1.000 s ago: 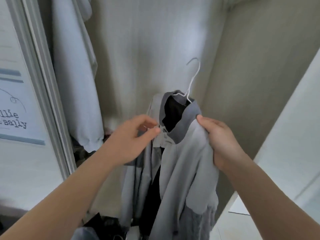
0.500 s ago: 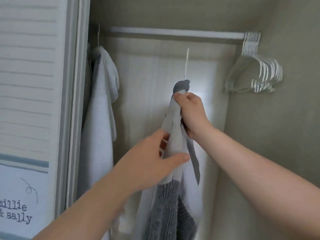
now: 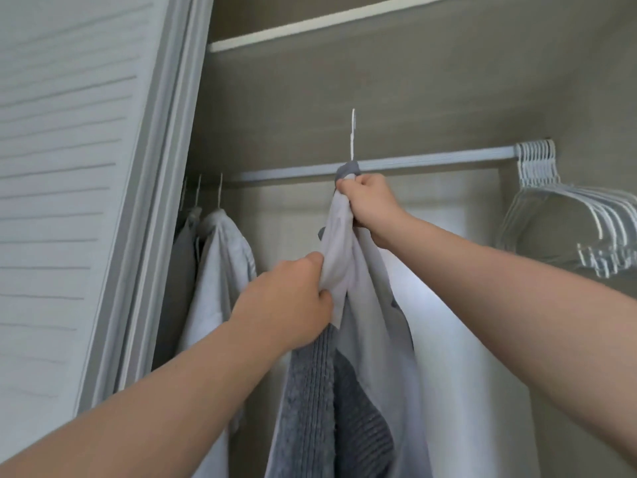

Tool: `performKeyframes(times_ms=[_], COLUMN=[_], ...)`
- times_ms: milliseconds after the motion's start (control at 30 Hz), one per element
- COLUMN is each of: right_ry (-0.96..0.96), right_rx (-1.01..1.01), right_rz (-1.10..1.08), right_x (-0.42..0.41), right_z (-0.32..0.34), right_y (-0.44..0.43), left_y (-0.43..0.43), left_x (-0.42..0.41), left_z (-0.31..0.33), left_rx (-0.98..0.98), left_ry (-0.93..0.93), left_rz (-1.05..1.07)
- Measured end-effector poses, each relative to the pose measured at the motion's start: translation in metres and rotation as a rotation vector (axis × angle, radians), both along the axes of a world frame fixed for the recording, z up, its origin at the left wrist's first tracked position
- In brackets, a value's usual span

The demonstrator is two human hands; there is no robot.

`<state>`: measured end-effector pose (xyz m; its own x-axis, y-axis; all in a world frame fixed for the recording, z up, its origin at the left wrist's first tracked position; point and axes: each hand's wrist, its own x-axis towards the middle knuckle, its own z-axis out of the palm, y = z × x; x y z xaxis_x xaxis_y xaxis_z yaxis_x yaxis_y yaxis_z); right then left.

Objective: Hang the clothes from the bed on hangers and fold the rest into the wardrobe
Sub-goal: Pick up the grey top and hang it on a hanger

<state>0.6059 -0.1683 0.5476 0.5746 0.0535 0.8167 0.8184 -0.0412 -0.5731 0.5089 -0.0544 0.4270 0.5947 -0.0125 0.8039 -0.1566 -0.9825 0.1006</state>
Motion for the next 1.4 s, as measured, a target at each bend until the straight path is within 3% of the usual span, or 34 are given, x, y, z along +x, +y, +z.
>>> performKeyframes(times_ms=[233, 367, 533, 600, 700, 833, 900, 1400], right_ry=[0.119, 0.256, 0.272, 0.192, -0.019, 0.068, 0.049, 0.057], right_rx=[0.064, 0.025, -0.007, -0.082, -0.34, -0.741, -0.806, -0.623], right_rz=[-0.01, -0.006, 0.002, -0.06, -0.342, -0.409, -0.444, -0.09], right_x=[0.05, 0.074, 0.084, 0.079, 0.058, 0.025, 0.017, 0.041], right_z=[0.033, 0.025, 0.015, 0.015, 0.008, -0.013, -0.022, -0.024], right_y=[-0.005, -0.003, -0.002, -0.002, -0.002, 0.0, 0.002, 0.055], left_y=[-0.01, -0.009, 0.0, 0.004, 0.009, 0.017, 0.019, 0.042], left_x=[0.034, 0.042, 0.048, 0.05, 0.052, 0.052, 0.049, 0.021], left_z=[0.03, 0.026, 0.014, 0.009, 0.0, -0.012, -0.016, -0.022], left_rx=[0.109, 0.145, 0.203, 0.203, 0.227, 0.248, 0.248, 0.235], left_ry=[0.027, 0.048, 0.058, 0.07, 0.062, 0.098, 0.141, 0.264], left_rz=[0.119, 0.153, 0.168, 0.175, 0.187, 0.217, 0.24, 0.444])
